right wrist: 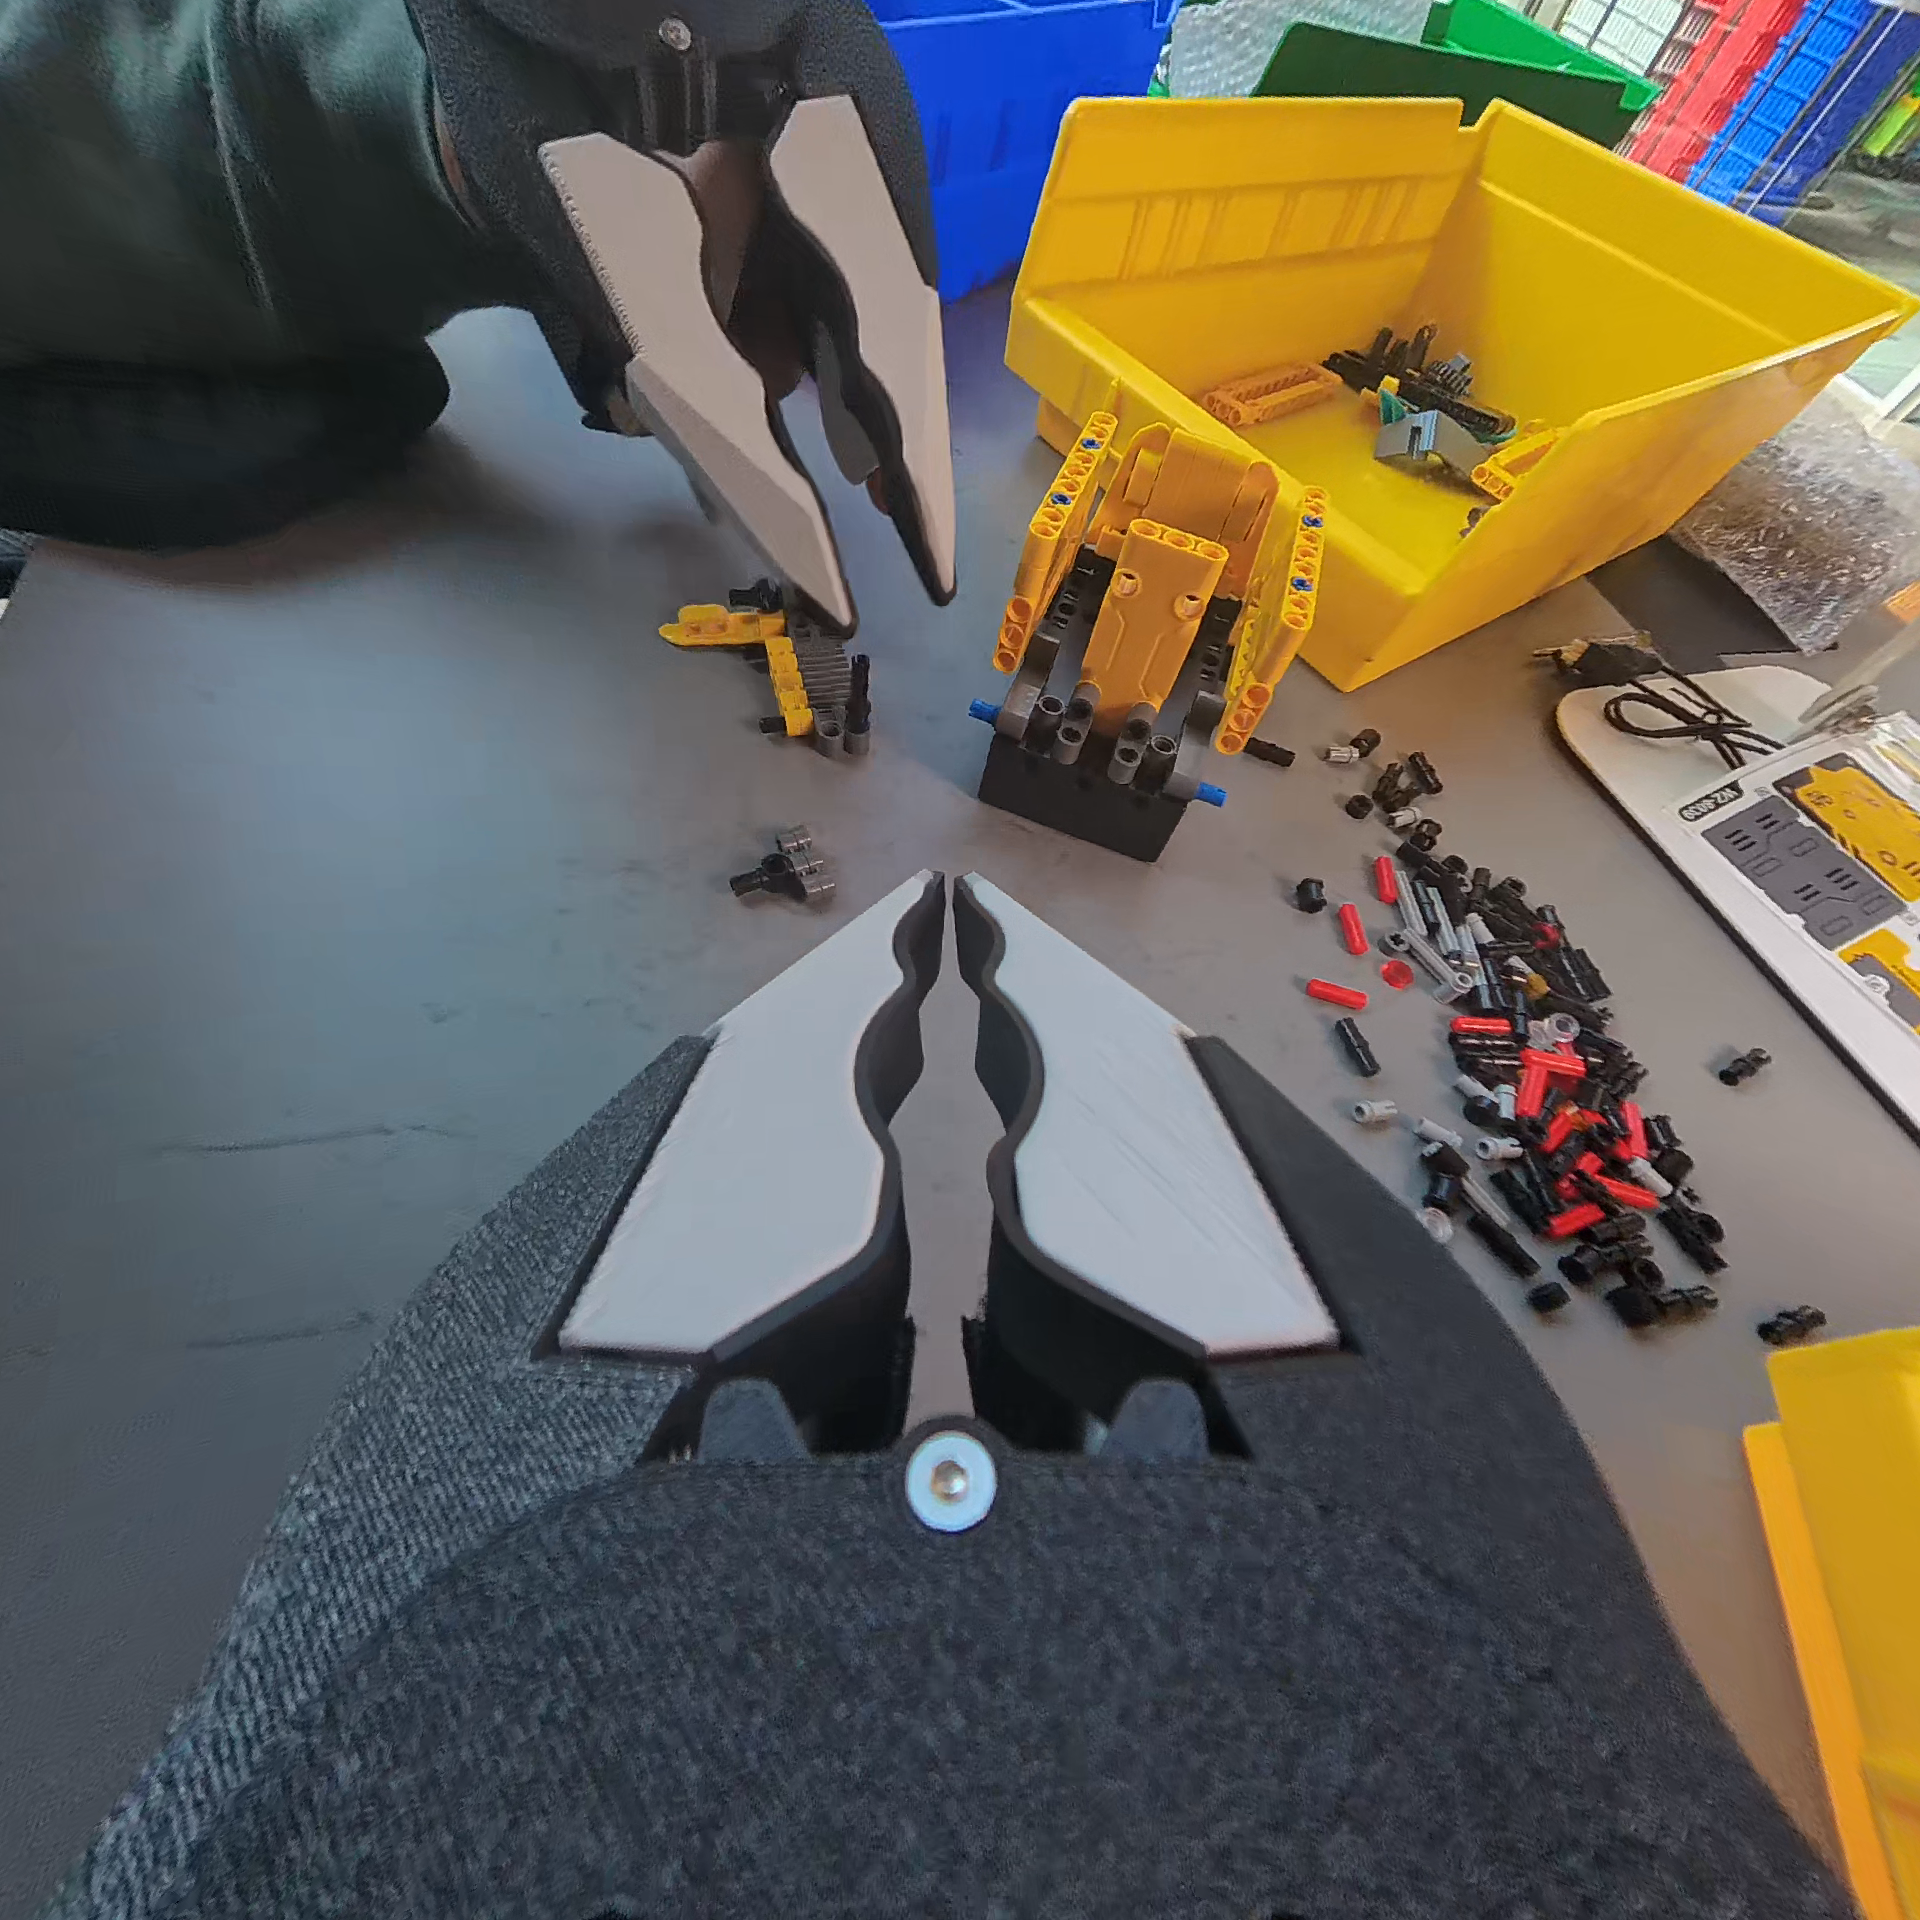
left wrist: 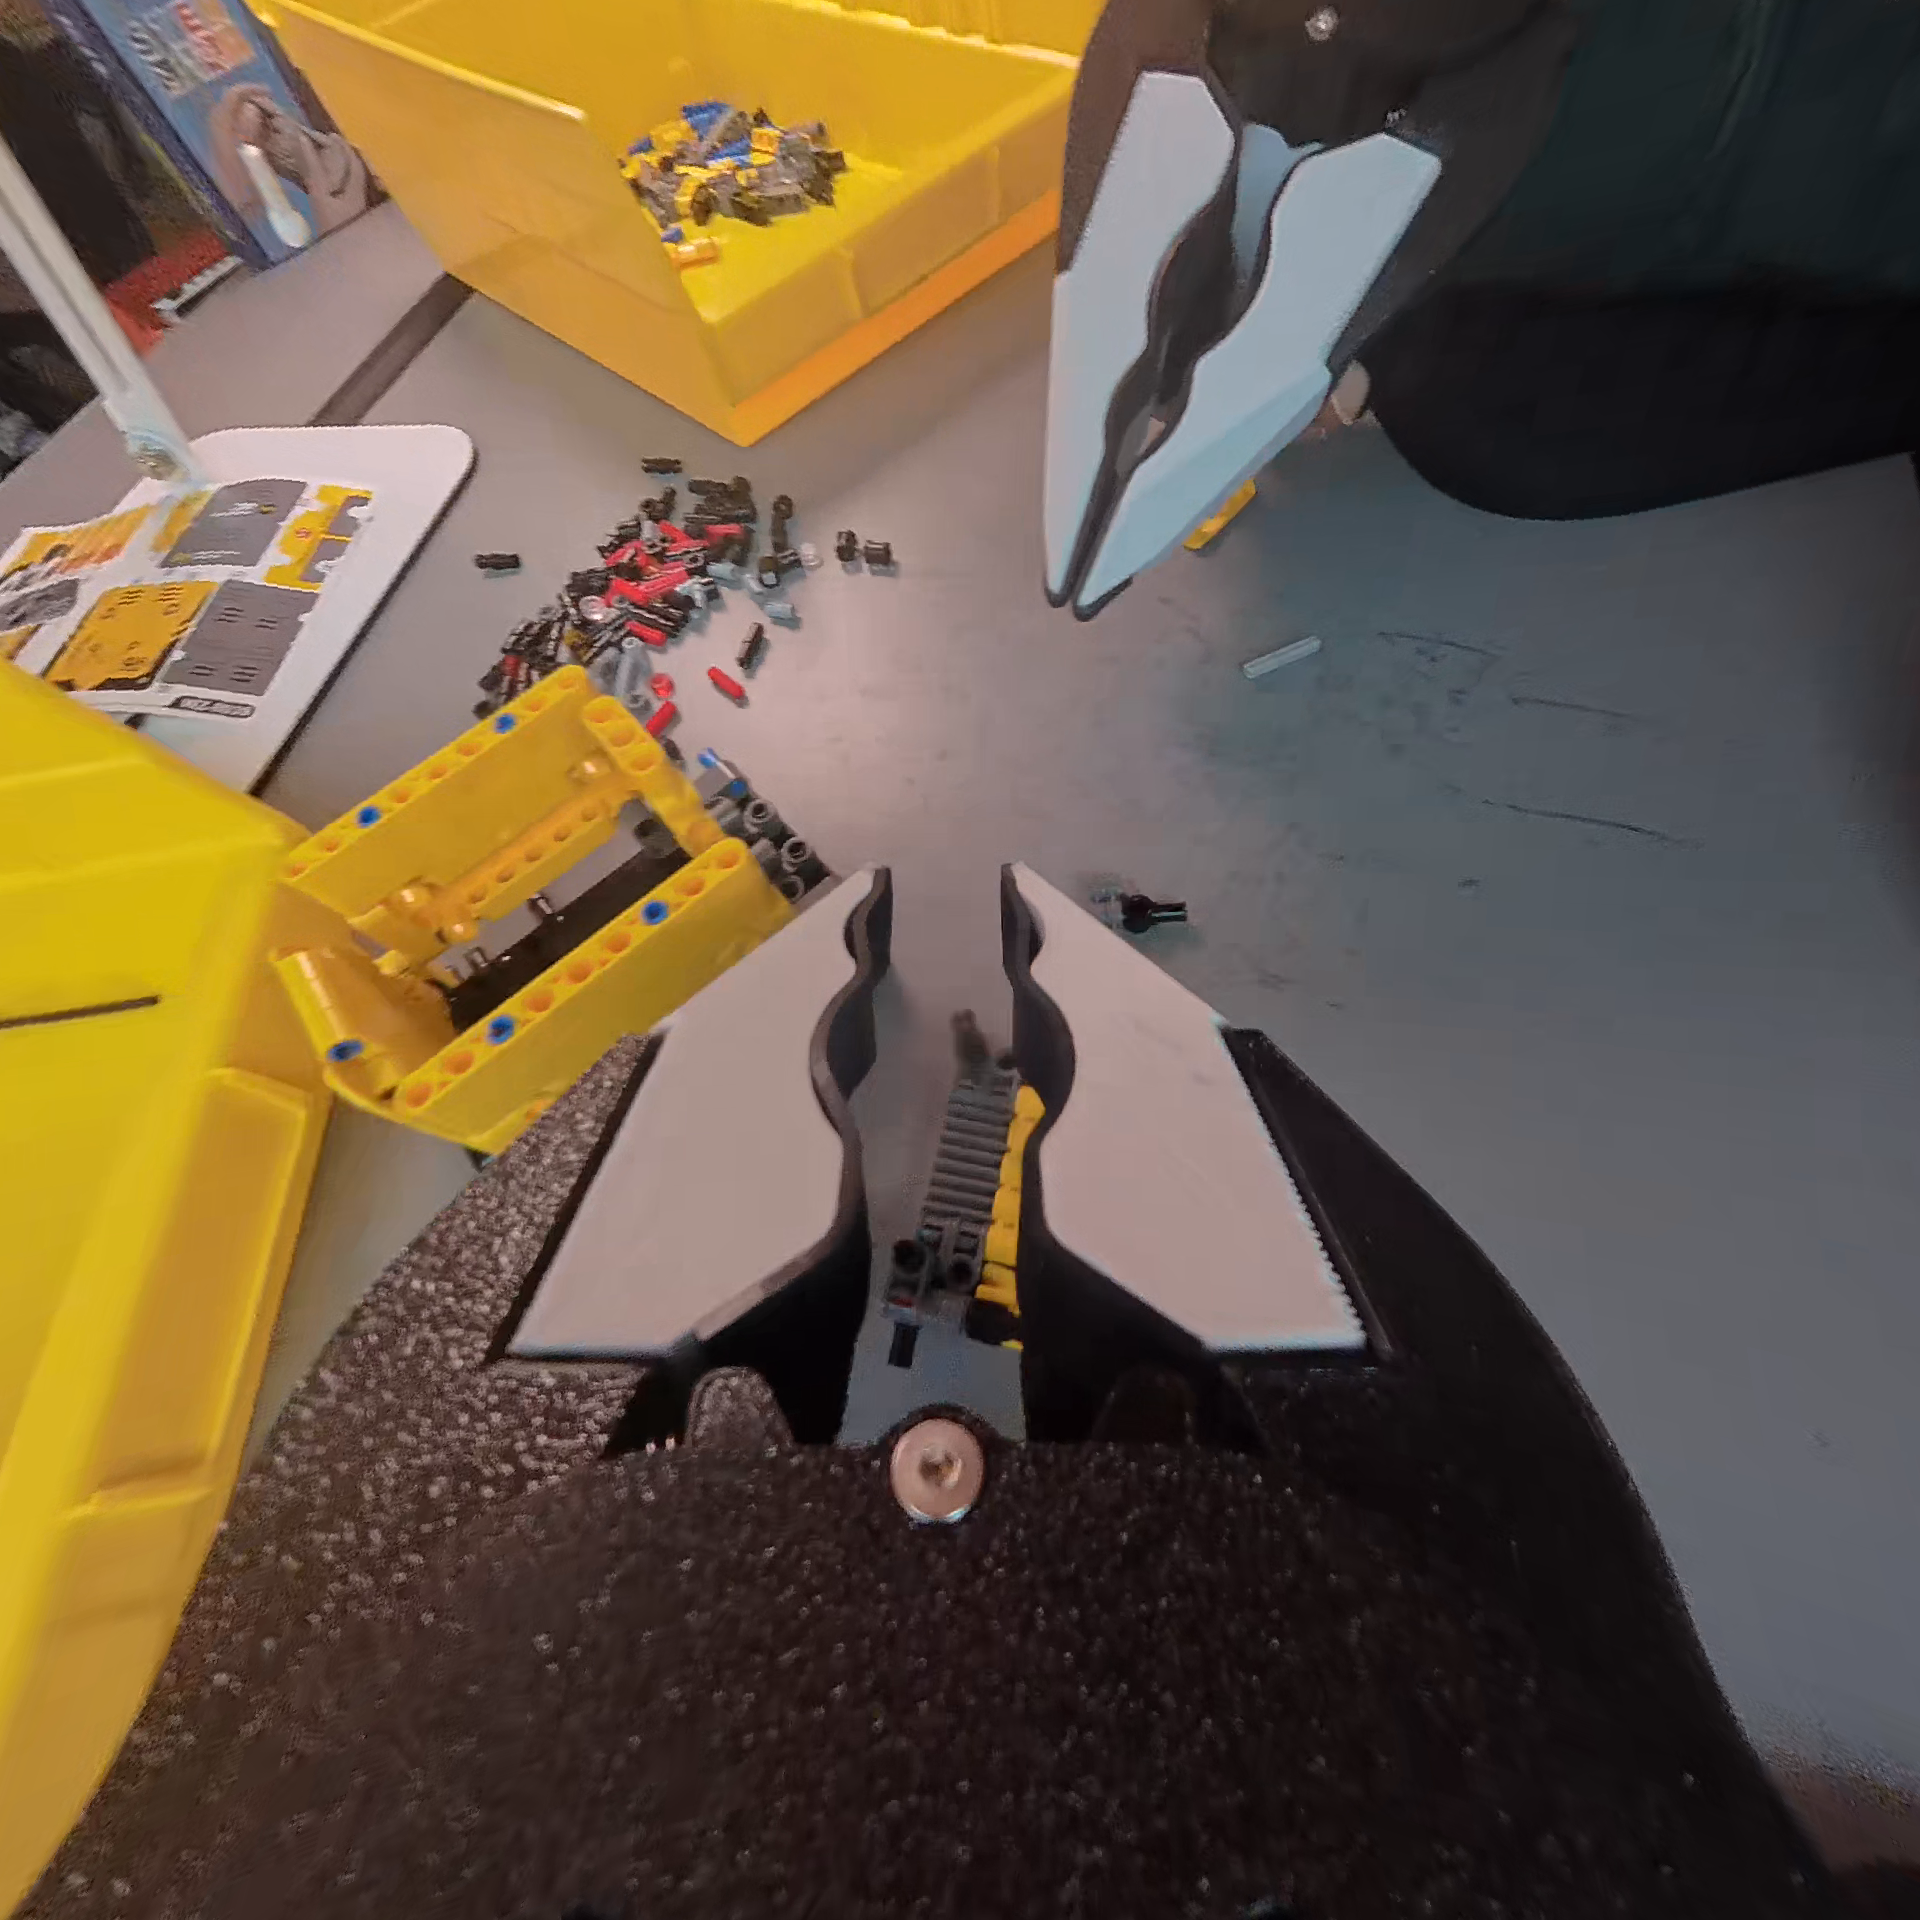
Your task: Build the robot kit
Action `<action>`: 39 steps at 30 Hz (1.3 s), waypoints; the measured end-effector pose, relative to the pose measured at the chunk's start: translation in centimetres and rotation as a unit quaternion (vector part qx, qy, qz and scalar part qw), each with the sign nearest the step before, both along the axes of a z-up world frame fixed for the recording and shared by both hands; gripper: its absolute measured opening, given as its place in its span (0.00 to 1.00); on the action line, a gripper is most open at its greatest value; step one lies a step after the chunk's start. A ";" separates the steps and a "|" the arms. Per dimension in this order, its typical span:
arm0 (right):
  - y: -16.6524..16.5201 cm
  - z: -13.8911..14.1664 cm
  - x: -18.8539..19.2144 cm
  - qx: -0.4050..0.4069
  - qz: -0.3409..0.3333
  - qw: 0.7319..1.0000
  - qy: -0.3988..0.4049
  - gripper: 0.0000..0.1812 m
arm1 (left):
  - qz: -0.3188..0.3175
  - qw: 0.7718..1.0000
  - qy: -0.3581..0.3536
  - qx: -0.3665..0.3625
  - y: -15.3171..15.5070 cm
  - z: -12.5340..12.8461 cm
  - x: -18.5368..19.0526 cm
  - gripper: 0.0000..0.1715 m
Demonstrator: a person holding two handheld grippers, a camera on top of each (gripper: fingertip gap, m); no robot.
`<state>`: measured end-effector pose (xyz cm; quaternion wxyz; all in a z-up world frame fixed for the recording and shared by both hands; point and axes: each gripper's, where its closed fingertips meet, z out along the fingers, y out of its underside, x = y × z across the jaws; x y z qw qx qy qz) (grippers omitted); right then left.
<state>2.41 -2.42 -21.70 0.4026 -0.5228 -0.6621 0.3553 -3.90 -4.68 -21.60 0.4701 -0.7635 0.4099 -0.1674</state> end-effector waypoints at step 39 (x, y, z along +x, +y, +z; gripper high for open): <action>-6.2 -1.3 -2.8 -0.008 0.028 0.994 -0.109 0.00 | -0.079 0.991 0.102 0.035 -3.2 -1.9 5.9 0.12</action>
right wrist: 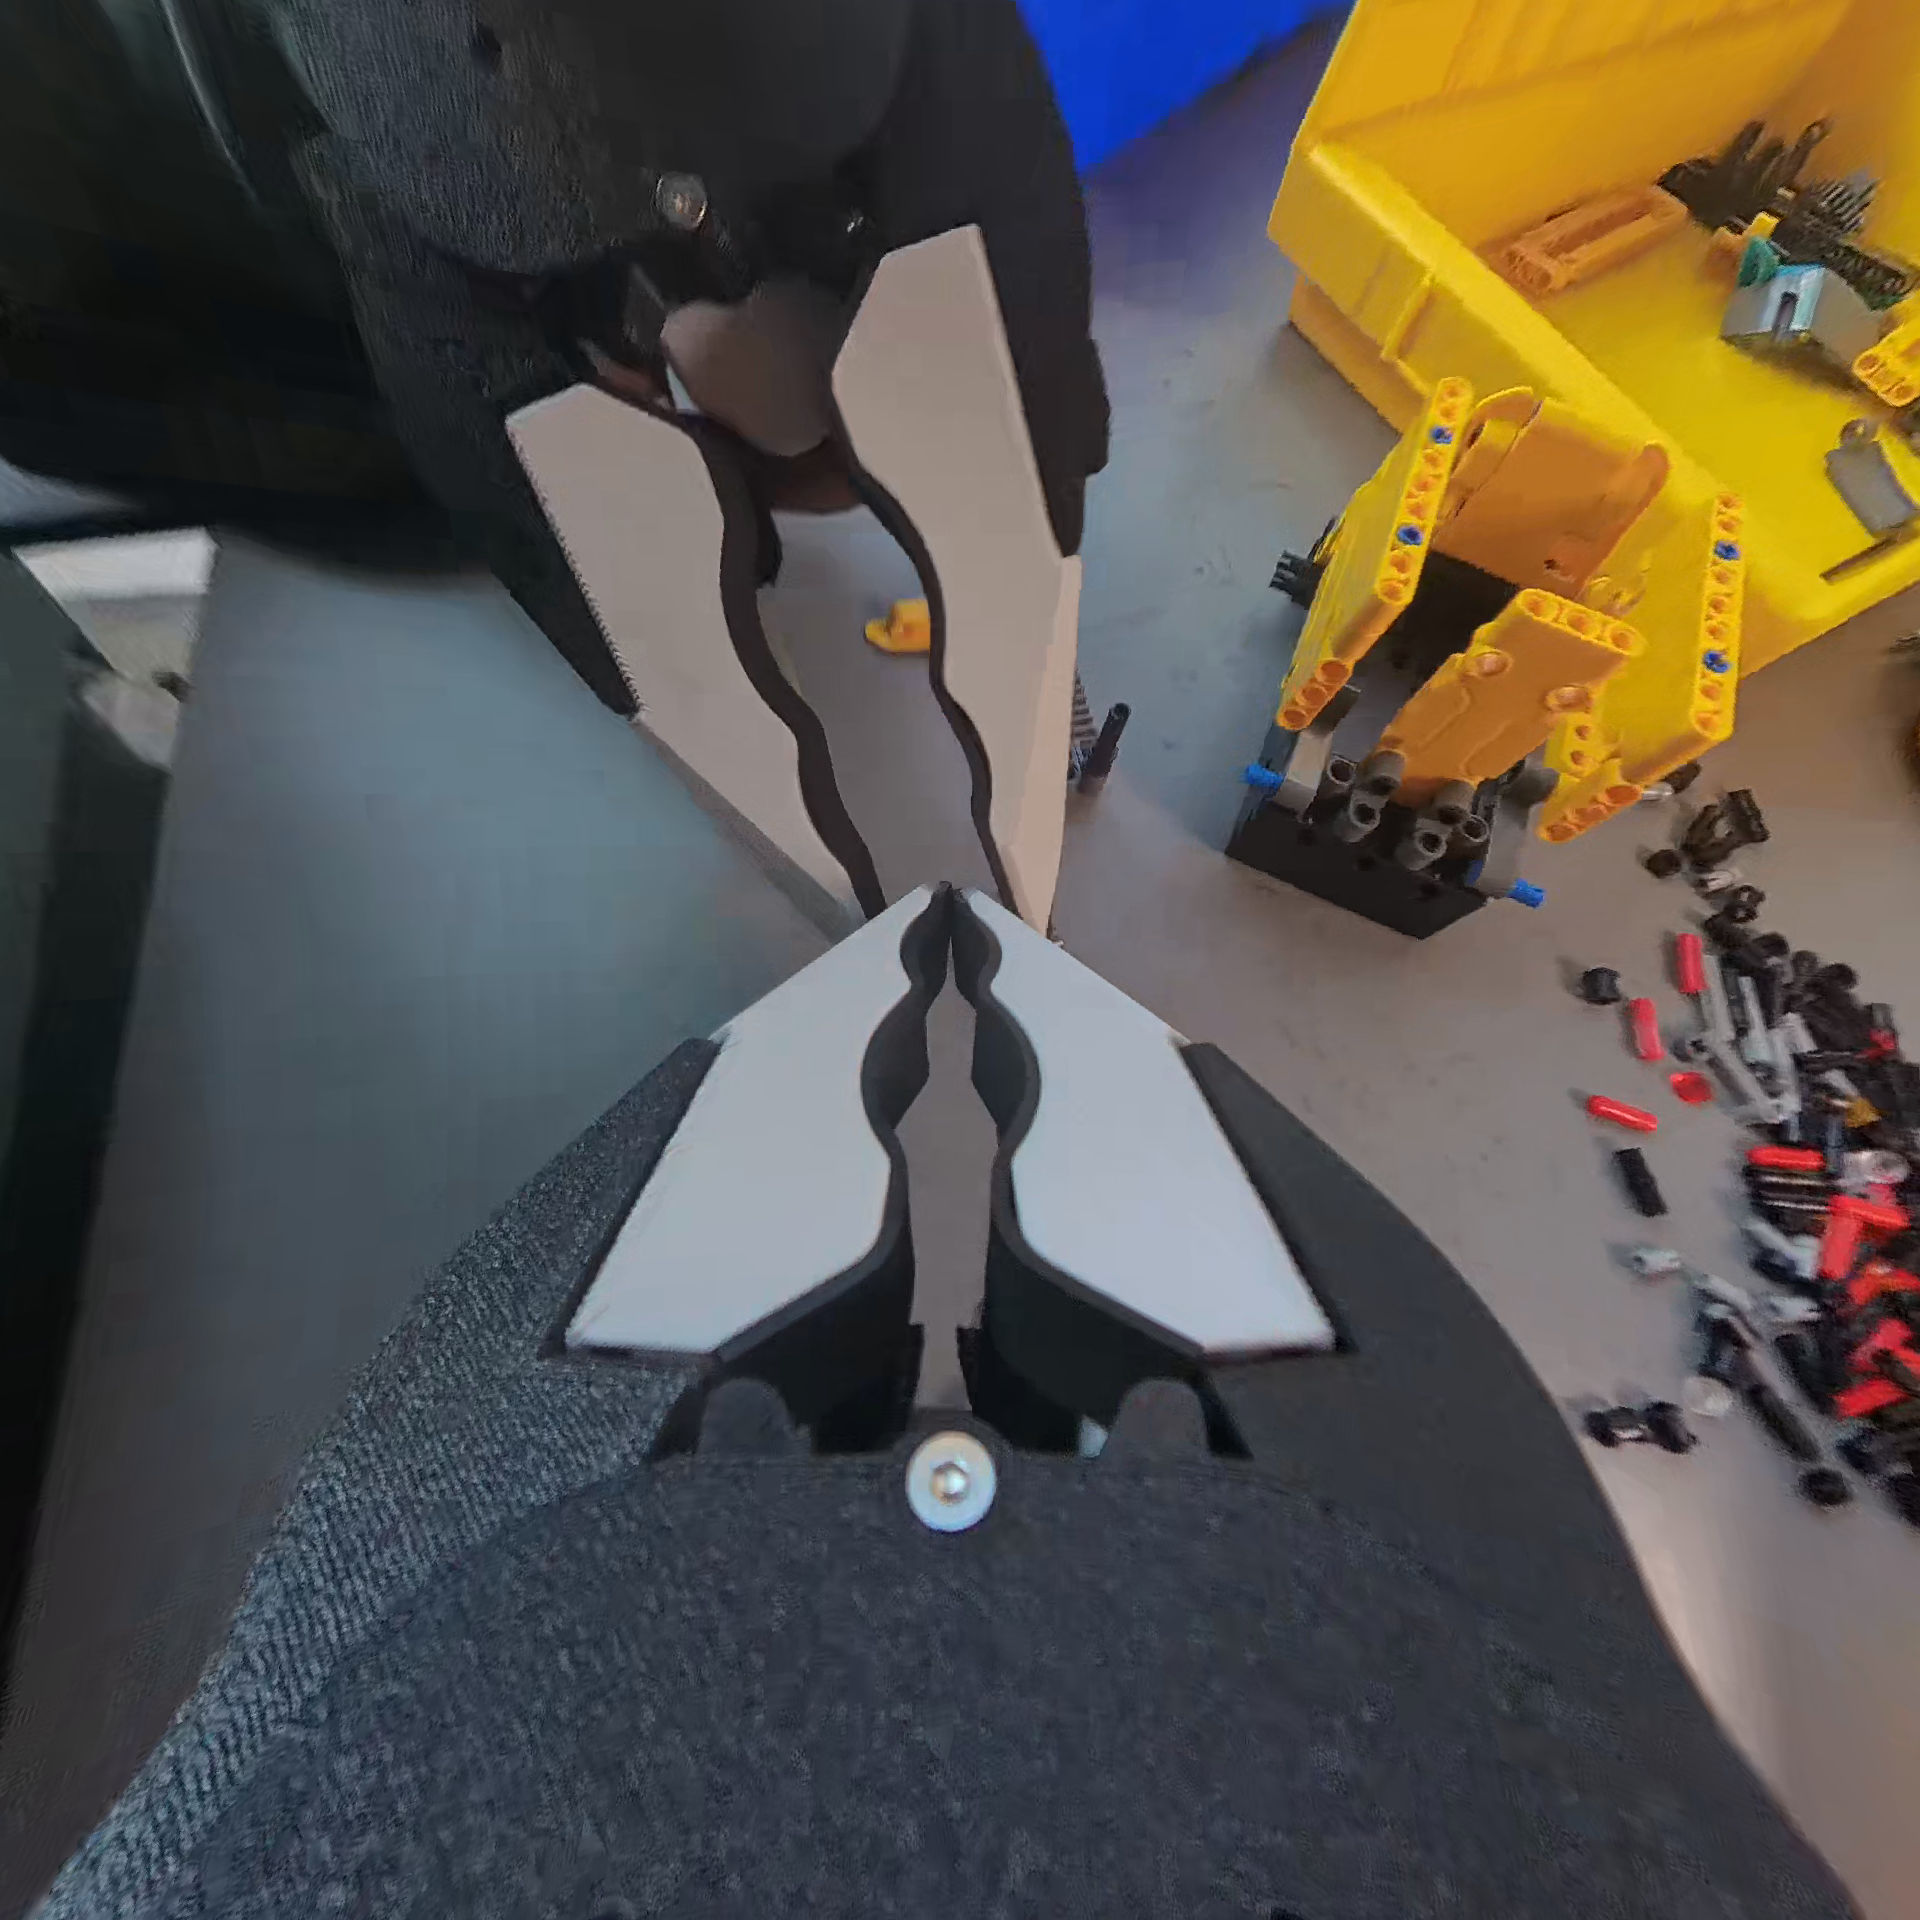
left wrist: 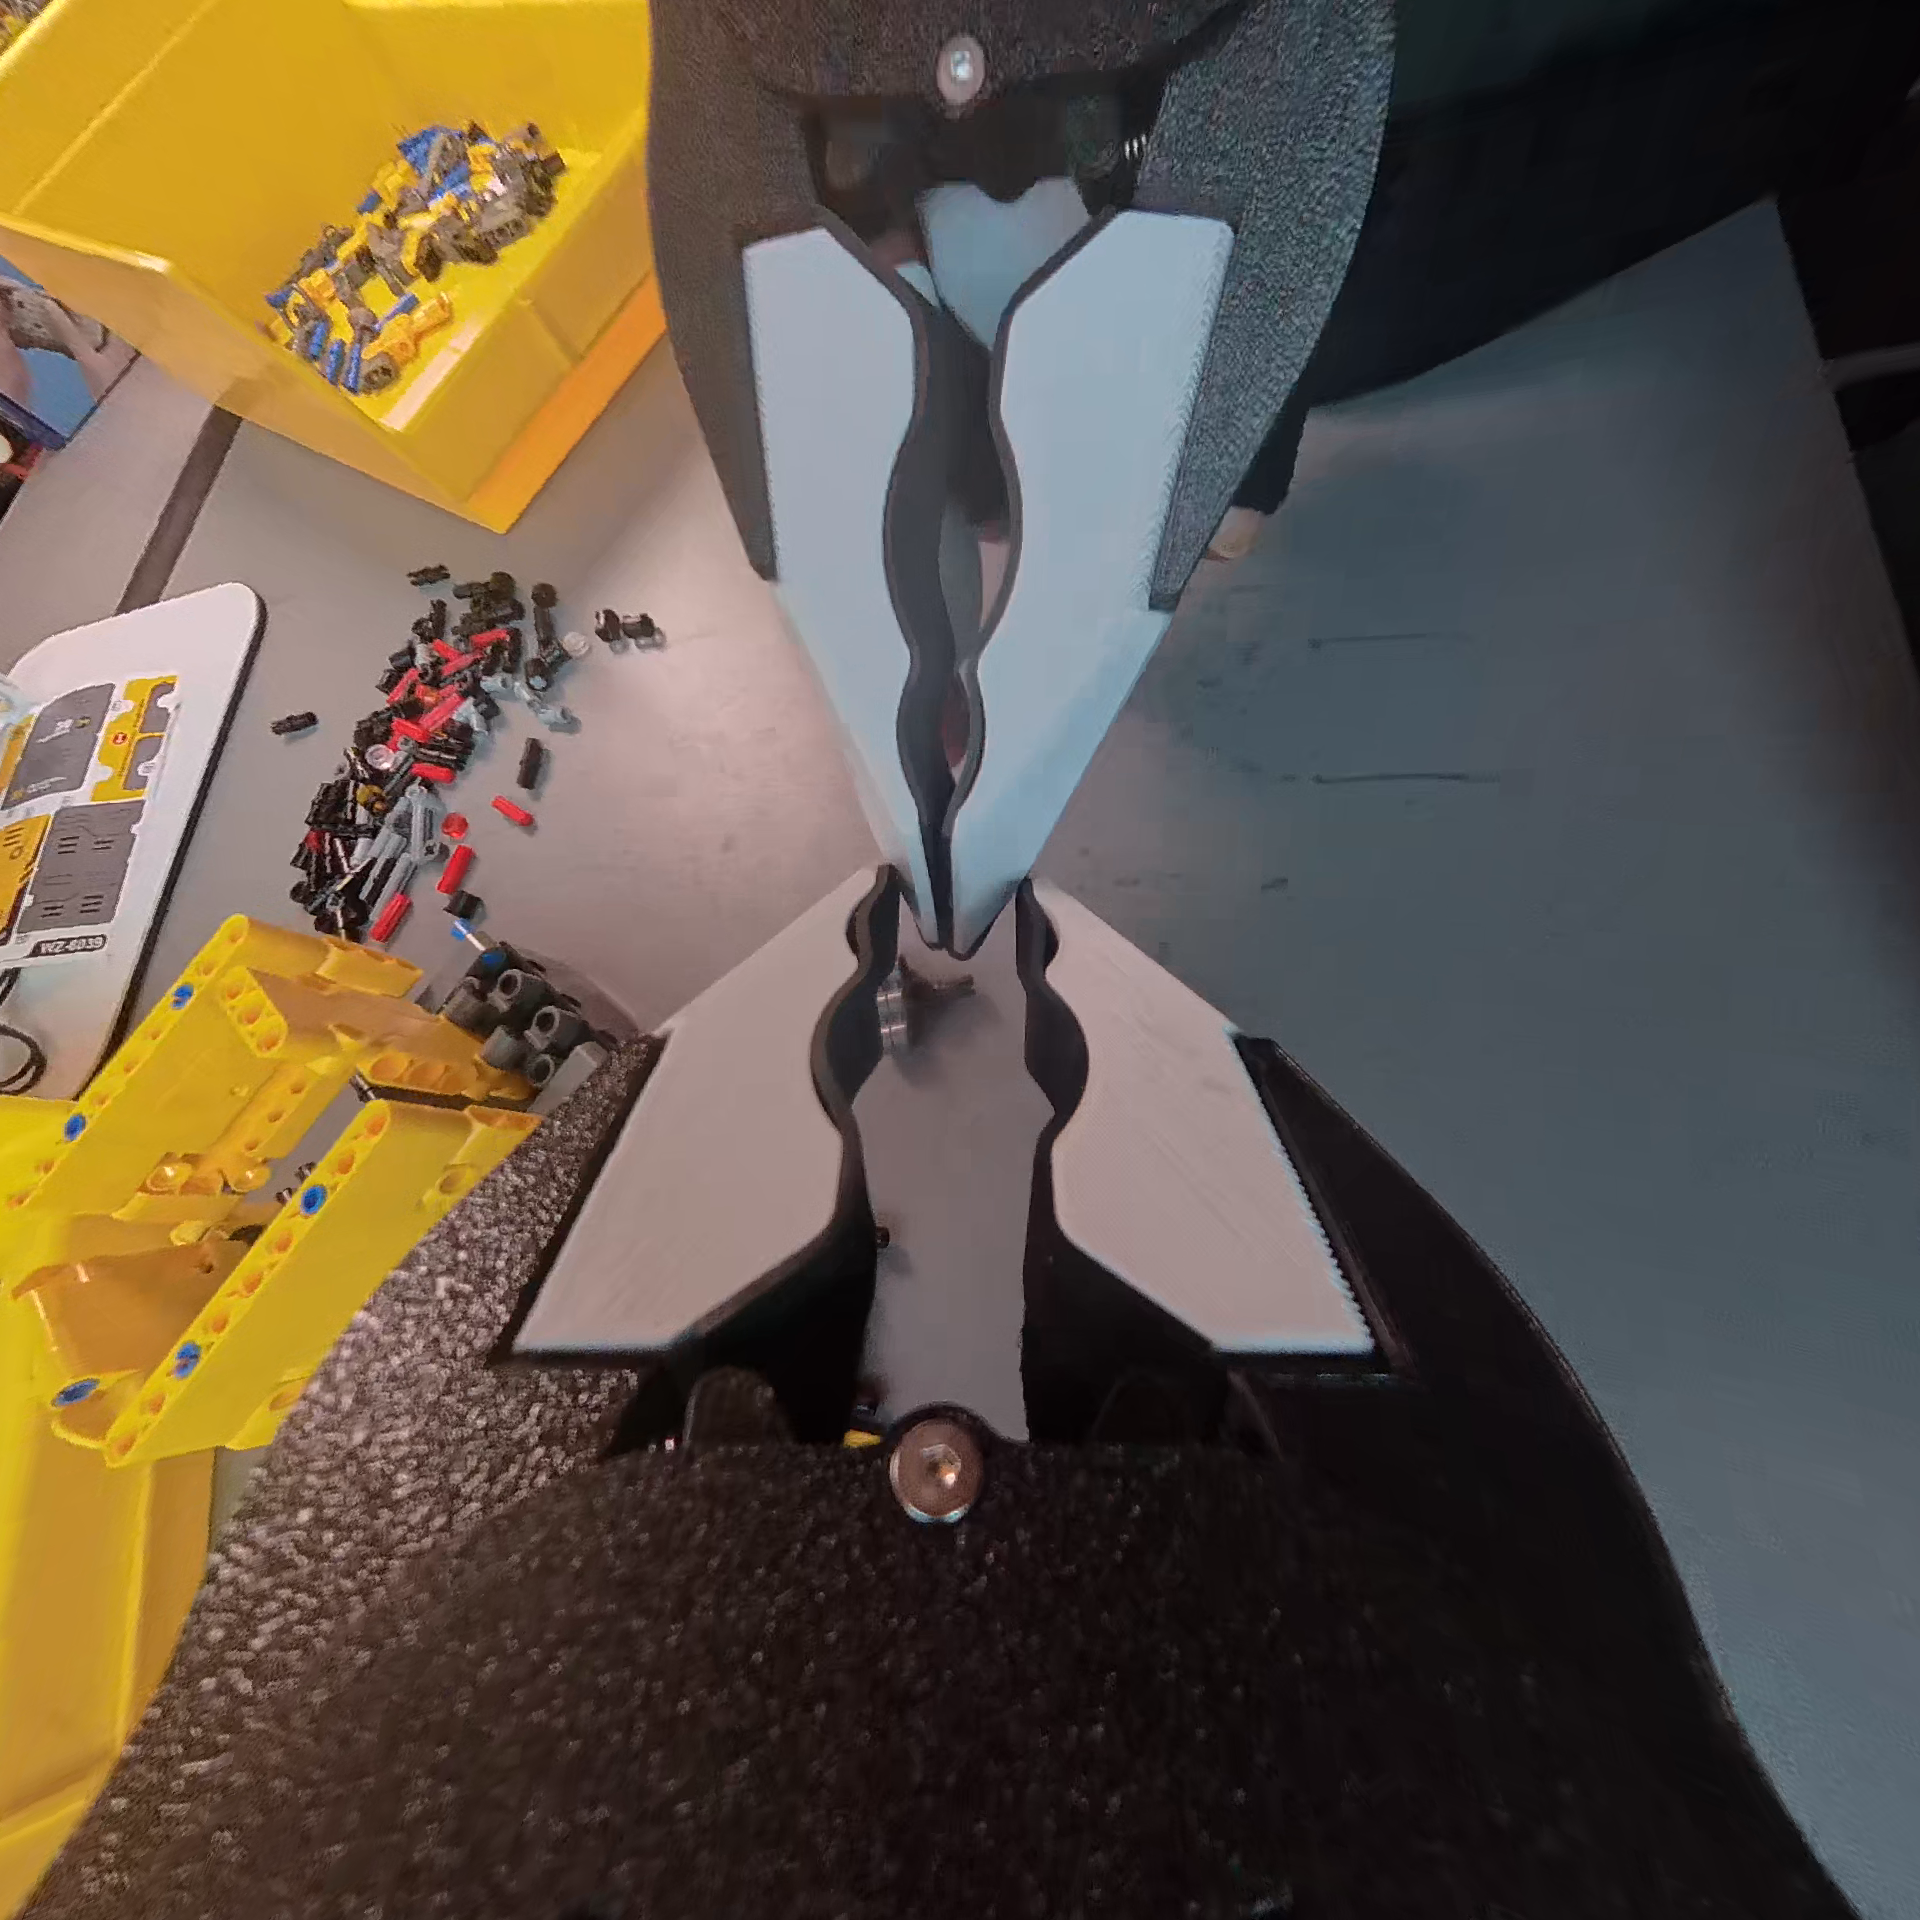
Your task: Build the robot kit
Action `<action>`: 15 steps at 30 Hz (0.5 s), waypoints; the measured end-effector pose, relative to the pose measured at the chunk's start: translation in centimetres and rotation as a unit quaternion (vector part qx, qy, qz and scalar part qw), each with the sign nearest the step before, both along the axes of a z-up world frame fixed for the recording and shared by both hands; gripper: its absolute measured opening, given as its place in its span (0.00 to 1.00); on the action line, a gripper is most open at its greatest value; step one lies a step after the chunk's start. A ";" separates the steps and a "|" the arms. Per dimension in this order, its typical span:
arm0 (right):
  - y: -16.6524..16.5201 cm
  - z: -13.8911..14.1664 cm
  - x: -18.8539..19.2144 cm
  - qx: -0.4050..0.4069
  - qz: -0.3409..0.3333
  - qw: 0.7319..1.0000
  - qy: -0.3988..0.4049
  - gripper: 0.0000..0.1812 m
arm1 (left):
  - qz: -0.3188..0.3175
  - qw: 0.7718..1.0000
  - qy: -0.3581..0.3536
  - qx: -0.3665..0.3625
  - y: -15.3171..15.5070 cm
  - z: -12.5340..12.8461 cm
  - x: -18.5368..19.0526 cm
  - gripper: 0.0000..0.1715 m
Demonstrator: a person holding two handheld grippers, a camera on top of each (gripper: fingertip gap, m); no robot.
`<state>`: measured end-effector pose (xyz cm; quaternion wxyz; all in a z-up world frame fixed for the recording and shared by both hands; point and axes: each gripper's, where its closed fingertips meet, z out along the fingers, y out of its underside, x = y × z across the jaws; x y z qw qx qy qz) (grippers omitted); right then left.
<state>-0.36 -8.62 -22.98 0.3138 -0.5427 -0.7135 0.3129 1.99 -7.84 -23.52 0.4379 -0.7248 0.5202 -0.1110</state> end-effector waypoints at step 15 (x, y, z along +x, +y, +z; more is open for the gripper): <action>3.1 2.9 0.4 0.070 -0.053 0.992 0.086 0.00 | 0.070 0.994 -0.078 0.021 2.1 3.6 -3.1 0.11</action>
